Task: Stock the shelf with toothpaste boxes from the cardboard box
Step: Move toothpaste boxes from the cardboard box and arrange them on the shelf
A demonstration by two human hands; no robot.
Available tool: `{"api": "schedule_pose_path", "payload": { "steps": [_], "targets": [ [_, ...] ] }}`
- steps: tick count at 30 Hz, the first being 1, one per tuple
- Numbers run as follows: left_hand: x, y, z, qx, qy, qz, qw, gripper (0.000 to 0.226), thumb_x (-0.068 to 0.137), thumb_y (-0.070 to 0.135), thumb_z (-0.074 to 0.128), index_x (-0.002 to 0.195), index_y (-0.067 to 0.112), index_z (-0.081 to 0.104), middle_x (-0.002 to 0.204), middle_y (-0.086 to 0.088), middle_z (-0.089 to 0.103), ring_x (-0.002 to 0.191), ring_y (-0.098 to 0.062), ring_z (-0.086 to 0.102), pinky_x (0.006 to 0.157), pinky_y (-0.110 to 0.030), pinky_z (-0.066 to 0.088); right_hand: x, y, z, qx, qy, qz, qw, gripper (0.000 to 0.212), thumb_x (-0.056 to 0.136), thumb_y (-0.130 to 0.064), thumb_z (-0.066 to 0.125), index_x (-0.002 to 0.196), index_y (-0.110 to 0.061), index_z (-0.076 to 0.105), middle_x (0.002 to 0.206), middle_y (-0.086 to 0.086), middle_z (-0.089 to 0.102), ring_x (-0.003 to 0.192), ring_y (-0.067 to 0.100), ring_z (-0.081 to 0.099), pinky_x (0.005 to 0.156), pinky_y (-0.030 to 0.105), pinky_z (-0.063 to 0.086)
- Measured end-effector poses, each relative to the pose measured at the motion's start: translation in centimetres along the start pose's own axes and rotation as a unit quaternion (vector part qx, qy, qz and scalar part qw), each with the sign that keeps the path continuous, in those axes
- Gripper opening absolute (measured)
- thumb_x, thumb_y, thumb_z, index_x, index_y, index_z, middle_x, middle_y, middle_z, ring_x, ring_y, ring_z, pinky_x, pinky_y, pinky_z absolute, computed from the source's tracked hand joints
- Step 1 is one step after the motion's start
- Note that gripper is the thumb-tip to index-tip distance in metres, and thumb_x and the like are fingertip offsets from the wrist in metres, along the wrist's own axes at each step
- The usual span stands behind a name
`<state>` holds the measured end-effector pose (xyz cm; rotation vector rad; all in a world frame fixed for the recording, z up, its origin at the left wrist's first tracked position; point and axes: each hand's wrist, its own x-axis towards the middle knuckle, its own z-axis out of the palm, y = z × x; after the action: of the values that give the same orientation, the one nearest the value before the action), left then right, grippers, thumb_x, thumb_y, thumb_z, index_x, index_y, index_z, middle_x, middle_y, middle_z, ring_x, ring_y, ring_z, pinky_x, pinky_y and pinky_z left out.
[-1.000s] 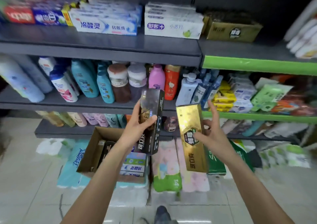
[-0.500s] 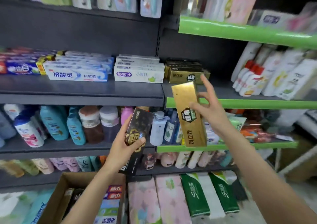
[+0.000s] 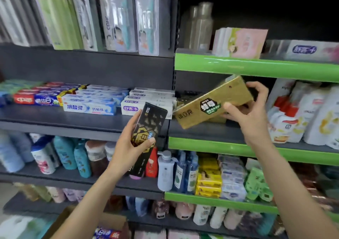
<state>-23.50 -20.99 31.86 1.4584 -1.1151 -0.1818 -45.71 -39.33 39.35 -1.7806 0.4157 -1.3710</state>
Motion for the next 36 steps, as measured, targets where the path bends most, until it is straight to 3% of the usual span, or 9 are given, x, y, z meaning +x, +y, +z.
{"api": "schedule_pose_path", "payload": {
  "steps": [7, 11, 16, 19, 21, 24, 30, 33, 36],
  "targets": [
    [1.0, 0.6, 1.6, 0.061, -0.040, 0.022, 0.997, 0.073, 0.082, 0.021, 0.071, 0.137, 0.050, 0.033, 0.138, 0.017, 0.047, 0.126, -0.005, 0.046, 0.105, -0.039, 0.041, 0.4, 7.0, -1.2, -0.038, 0.007, 0.046, 0.998, 0.059, 0.077, -0.015, 0.072, 0.113, -0.036, 0.030, 0.118, 0.004, 0.050, 0.108, 0.020, 0.058, 0.084, 0.045, 0.055],
    [1.7, 0.5, 2.7, 0.055, -0.056, -0.004, 0.997, 0.072, 0.082, 0.022, 0.070, 0.137, 0.051, 0.033, 0.137, 0.012, 0.049, 0.118, -0.006, 0.053, 0.099, -0.031, 0.046, 2.2, 9.3, -2.4, -0.195, 0.019, 0.046, 0.980, 0.055, 0.074, -0.019, 0.078, 0.111, -0.019, 0.037, 0.106, -0.003, 0.052, 0.100, 0.018, 0.056, 0.081, 0.023, 0.045],
    [3.3, 1.5, 3.5, 0.028, -0.062, -0.026, 0.997, 0.070, 0.083, 0.019, 0.070, 0.137, 0.046, 0.036, 0.126, 0.015, 0.057, 0.103, 0.007, 0.059, 0.080, -0.005, 0.044, 4.1, 11.7, -2.9, -0.449, -0.003, 0.075, 0.890, 0.056, 0.076, -0.039, 0.074, 0.116, -0.013, 0.045, 0.114, 0.013, 0.060, 0.108, 0.036, 0.048, 0.088, 0.043, 0.039],
    [5.5, 2.9, 3.6, 0.122, -0.103, 0.043, 0.986, 0.072, 0.080, 0.027, 0.070, 0.139, 0.046, 0.033, 0.126, 0.008, 0.057, 0.109, -0.003, 0.055, 0.094, -0.021, 0.043, 4.0, 11.9, -3.1, -0.514, -0.015, 0.063, 0.856, 0.049, 0.082, -0.038, 0.067, 0.118, -0.011, 0.047, 0.119, 0.017, 0.056, 0.111, 0.040, 0.046, 0.090, 0.043, 0.037],
    [7.8, 4.1, 4.4, 0.271, -0.145, 0.147, 0.940, 0.074, 0.081, 0.034, 0.067, 0.142, 0.045, 0.027, 0.122, 0.000, 0.054, 0.110, -0.016, 0.051, 0.091, -0.030, 0.040, 3.6, 11.6, -3.4, -0.487, -0.002, 0.019, 0.873, 0.041, 0.085, -0.031, 0.064, 0.118, -0.012, 0.050, 0.119, 0.017, 0.055, 0.112, 0.038, 0.044, 0.090, 0.043, 0.036],
    [11.8, 5.8, 7.2, 0.477, -0.197, 0.262, 0.816, 0.072, 0.087, 0.039, 0.060, 0.143, 0.048, 0.015, 0.132, -0.006, 0.047, 0.116, -0.026, 0.045, 0.094, -0.037, 0.036, 2.7, 11.4, -4.0, -0.464, -0.022, -0.032, 0.885, 0.036, 0.087, -0.022, 0.062, 0.121, -0.015, 0.052, 0.124, 0.012, 0.053, 0.119, 0.033, 0.042, 0.094, 0.042, 0.035],
    [14.8, 3.6, 15.2, 0.571, -0.322, 0.289, 0.697, 0.067, 0.090, 0.044, 0.055, 0.145, 0.044, 0.017, 0.144, -0.004, 0.039, 0.127, -0.027, 0.039, 0.100, -0.041, 0.035, 2.0, 12.1, -6.3, -0.437, -0.136, -0.033, 0.888, 0.042, 0.089, -0.011, 0.055, 0.130, -0.018, 0.050, 0.137, 0.005, 0.047, 0.127, 0.024, 0.041, 0.102, 0.043, 0.037],
    [14.3, 1.9, 16.6, 0.573, -0.254, 0.294, 0.721, 0.062, 0.085, 0.049, 0.059, 0.141, 0.037, 0.035, 0.149, -0.003, 0.033, 0.133, -0.028, 0.030, 0.104, -0.047, 0.030, 1.7, 12.4, -6.9, -0.460, -0.179, -0.025, 0.870, 0.046, 0.091, -0.017, 0.054, 0.136, -0.020, 0.045, 0.143, 0.003, 0.042, 0.131, 0.023, 0.038, 0.104, 0.044, 0.036],
    [13.1, 0.3, 15.5, 0.488, -0.161, 0.343, 0.786, 0.047, 0.083, 0.050, 0.059, 0.124, 0.027, 0.059, 0.128, -0.001, 0.056, 0.115, -0.027, 0.051, 0.091, -0.042, 0.041, 1.2, 11.8, -6.7, -0.469, -0.144, -0.066, 0.869, 0.041, 0.090, -0.018, 0.057, 0.131, -0.017, 0.052, 0.138, 0.006, 0.048, 0.127, 0.026, 0.042, 0.102, 0.044, 0.038]
  ]
}}
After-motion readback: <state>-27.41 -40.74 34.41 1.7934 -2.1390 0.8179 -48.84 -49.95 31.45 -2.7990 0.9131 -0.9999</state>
